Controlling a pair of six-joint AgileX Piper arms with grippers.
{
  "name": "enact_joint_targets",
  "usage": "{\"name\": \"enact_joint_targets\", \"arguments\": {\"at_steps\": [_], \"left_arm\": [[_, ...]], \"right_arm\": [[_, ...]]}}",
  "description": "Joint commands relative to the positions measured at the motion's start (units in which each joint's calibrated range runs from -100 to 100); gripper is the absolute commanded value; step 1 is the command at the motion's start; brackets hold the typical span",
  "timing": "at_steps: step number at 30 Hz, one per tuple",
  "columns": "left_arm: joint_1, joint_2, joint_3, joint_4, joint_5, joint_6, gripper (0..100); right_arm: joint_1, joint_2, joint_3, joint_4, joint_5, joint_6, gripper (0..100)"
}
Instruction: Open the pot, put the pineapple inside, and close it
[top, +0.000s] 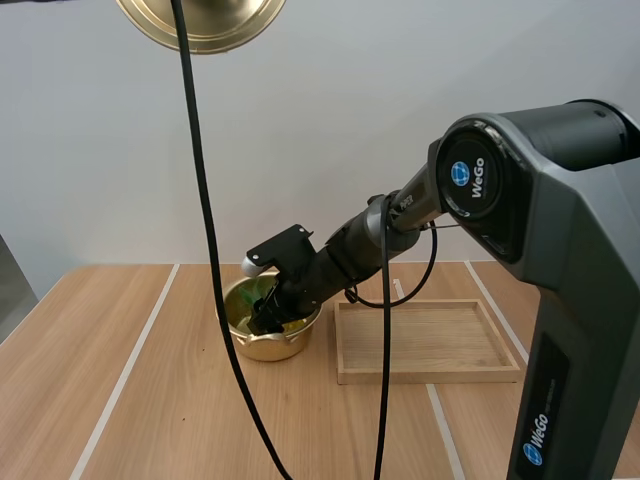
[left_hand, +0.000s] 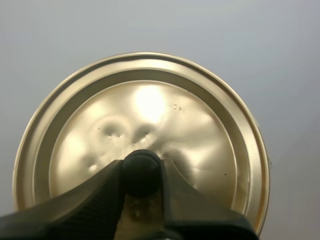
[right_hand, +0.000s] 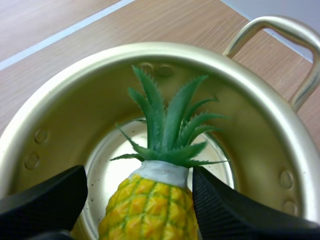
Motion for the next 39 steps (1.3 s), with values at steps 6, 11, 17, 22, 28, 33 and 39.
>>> {"name": "enact_joint_targets", "arguments": {"at_steps": [6,11,17,22,28,33,39], "left_arm": [[0.03,-0.32,-0.64,-0.01,-1.84,-0.15,0],[0.03,-0.32,-0.64,-0.01,-1.84,-0.15,0],[0.03,-0.32,-0.64,-0.01,-1.84,-0.15,0],[0.03,-0.32,-0.64,-0.01,-1.84,-0.15,0],[0.03,-0.32,-0.64,-0.01,-1.84,-0.15,0],[0.03,-0.32,-0.64,-0.01,-1.84,-0.15,0],[0.03,-0.32,-0.64,-0.01,-1.84,-0.15,0]], "right_arm": [[-0.04,-4.42,0.64,0.58,-0.82,0.37,100],[-0.04,-10.13,0.64,0.58,-2.10,0.37,100],[-0.13,-17.33,0.64,0.47,-8.75,0.37,100],[-0.28,-23.93,0.64,0.57,-12.43,1.08,100],[-0.28,-32.01,0.64,0.57,-21.46,1.08,100],[-2.87,-37.26,0.79,0.57,-23.96,1.08,94],[-10.25,-40.86,0.79,0.57,-23.96,2.31,33]]}}
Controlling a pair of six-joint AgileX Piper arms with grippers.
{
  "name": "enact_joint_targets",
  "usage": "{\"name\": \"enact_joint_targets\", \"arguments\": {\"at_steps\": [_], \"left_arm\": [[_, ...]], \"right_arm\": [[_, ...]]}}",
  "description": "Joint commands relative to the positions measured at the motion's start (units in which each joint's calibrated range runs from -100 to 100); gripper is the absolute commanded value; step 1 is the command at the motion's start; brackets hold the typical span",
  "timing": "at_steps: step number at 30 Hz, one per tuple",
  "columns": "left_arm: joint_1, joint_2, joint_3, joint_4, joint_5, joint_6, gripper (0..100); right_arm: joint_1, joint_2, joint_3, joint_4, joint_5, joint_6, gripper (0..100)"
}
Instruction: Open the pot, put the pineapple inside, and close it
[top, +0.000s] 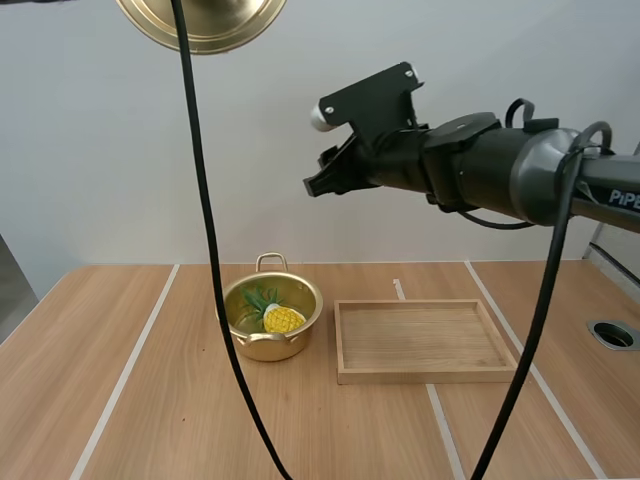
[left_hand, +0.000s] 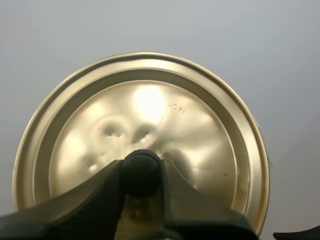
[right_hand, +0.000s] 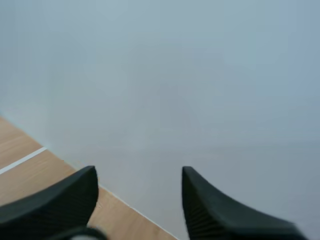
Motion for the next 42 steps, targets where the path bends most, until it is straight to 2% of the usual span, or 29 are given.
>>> {"name": "enact_joint_targets", "arguments": {"at_steps": [1,2,5,9,20,22,27,30,35,42], "left_arm": [[0.03,-0.32,-0.64,-0.01,-1.84,-0.15,0],[0.03,-0.32,-0.64,-0.01,-1.84,-0.15,0],[0.03,-0.32,-0.64,-0.01,-1.84,-0.15,0],[0.03,-0.32,-0.64,-0.01,-1.84,-0.15,0],[0.03,-0.32,-0.64,-0.01,-1.84,-0.15,0],[0.03,-0.32,-0.64,-0.01,-1.84,-0.15,0],[0.03,-0.32,-0.64,-0.01,-1.84,-0.15,0],[0.03,-0.32,-0.64,-0.19,-2.17,-0.15,0],[0.03,-0.32,-0.64,-0.49,0.07,-1.27,0],[0.03,4.40,-0.64,-0.12,16.19,-1.68,0]], "right_arm": [[-4.03,-2.52,0.14,0.15,-1.13,1.87,7],[-5.47,-3.17,0.14,0.15,-1.13,2.37,0],[-8.87,-4.61,0.14,0.05,-0.93,2.91,0],[-11.71,-6.54,0.14,0.05,3.15,3.03,0],[-12.90,-14.96,0.14,-0.95,7.46,9.58,0],[-12.90,-16.32,0.14,-3.24,8.96,11.62,0],[-12.90,-19.61,0.14,-13.85,16.79,24.34,0],[-12.90,-20.25,0.14,-20.03,19.19,29.51,0],[-12.90,-20.56,0.14,-26.53,24.58,33.06,0],[-12.90,-21.22,0.14,-26.93,30.98,34.25,0]]}}
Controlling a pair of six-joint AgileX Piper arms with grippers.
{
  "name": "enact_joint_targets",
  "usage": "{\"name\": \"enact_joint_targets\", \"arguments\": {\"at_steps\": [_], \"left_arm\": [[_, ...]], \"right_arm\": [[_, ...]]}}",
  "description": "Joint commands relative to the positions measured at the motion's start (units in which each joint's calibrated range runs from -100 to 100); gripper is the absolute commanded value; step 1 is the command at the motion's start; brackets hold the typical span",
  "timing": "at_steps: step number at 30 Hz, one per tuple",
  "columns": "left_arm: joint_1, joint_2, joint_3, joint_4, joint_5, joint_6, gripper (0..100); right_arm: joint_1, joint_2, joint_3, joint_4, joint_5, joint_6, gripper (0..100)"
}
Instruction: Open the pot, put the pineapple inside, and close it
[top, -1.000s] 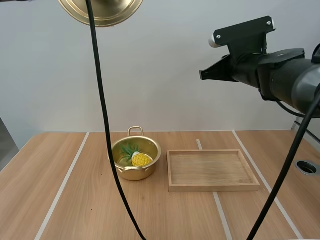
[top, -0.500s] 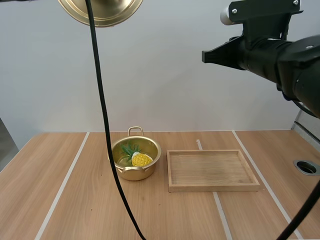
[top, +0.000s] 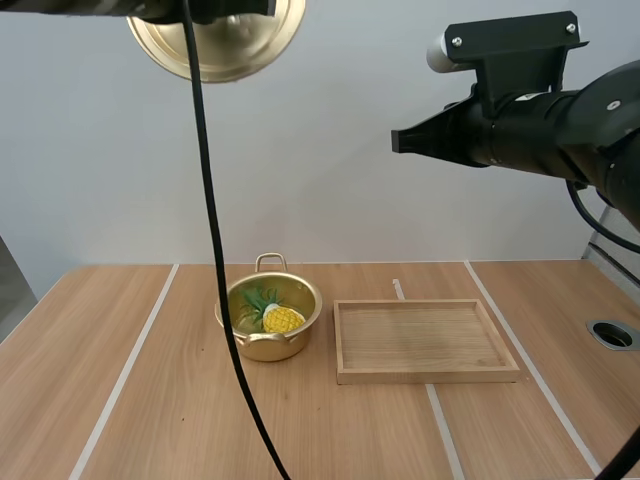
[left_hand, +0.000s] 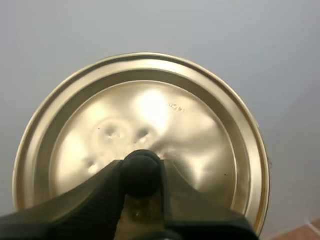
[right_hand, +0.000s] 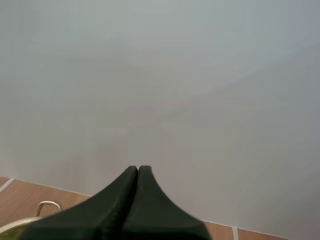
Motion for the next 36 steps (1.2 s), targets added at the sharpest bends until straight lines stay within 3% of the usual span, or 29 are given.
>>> {"name": "enact_joint_targets", "arguments": {"at_steps": [1,5,11,26,36], "left_arm": [[0.03,3.21,-0.25,-0.01,7.22,-0.55,0],[0.03,7.38,-0.11,-0.01,16.07,-0.04,0],[0.03,10.00,2.38,-0.01,18.40,1.71,0],[0.03,10.14,25.06,-2.57,2.28,8.48,0],[0.03,13.86,30.50,-5.87,1.03,11.98,0]], "right_arm": [[-0.18,-1.13,-0.01,-0.51,2.78,0.67,0],[-0.18,-1.13,-0.01,-2.18,5.90,0.77,0],[-0.18,-1.13,-0.01,-2.68,5.73,0.77,0],[-0.18,-1.13,-0.01,-2.68,6.95,0.77,0],[-0.18,-1.13,-0.01,-2.26,8.26,0.86,0]]}}
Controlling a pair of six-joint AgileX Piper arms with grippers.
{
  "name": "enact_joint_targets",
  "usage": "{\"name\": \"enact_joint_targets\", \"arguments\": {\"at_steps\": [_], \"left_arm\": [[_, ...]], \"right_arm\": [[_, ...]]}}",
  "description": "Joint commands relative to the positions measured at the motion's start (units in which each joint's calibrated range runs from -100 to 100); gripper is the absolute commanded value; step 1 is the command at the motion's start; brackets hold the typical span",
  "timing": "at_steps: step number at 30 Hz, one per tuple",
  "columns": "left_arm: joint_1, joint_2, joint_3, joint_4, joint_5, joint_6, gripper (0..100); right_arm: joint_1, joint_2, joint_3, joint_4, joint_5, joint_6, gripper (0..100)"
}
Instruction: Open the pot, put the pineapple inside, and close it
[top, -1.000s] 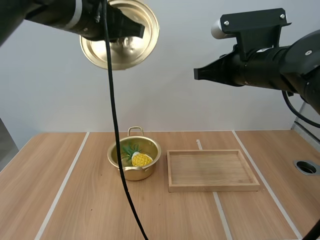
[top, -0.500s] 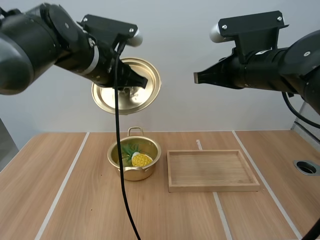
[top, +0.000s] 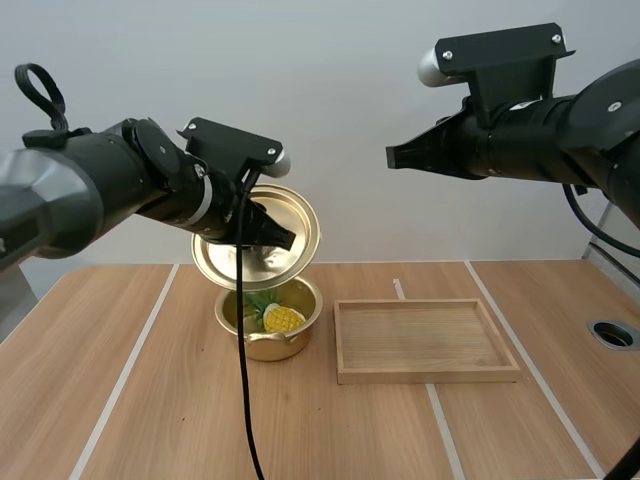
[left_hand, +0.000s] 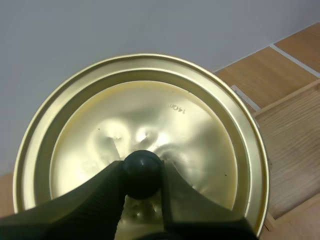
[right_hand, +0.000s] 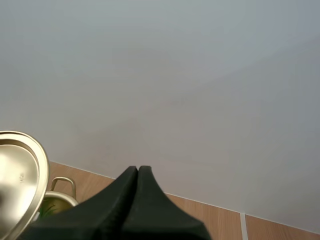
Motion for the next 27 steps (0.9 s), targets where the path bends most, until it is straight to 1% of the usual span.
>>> {"name": "enact_joint_targets", "arguments": {"at_steps": [1,4,10,14,24,27], "left_arm": [[0.03,2.50,0.39,-1.47,-1.69,0.65,0],[0.03,5.28,0.39,-1.75,-2.31,1.40,0],[0.03,10.71,0.39,-2.39,-5.34,2.96,0],[0.03,13.58,0.39,-2.52,-6.03,3.89,0],[0.03,18.61,0.39,-7.32,-6.36,8.85,0],[0.03,19.28,0.39,-7.46,-7.39,9.26,0]], "right_arm": [[-0.18,-0.74,-0.01,0.15,0.31,0.55,0],[-0.18,-0.74,-0.01,0.15,0.86,0.55,0],[-0.18,-0.74,-0.01,0.15,5.50,0.55,0],[-0.18,-0.74,-0.01,0.15,5.71,0.55,0],[-0.18,-0.74,-0.01,0.15,5.71,0.55,0],[-0.18,-0.74,-0.01,0.15,5.71,0.55,0]]}}
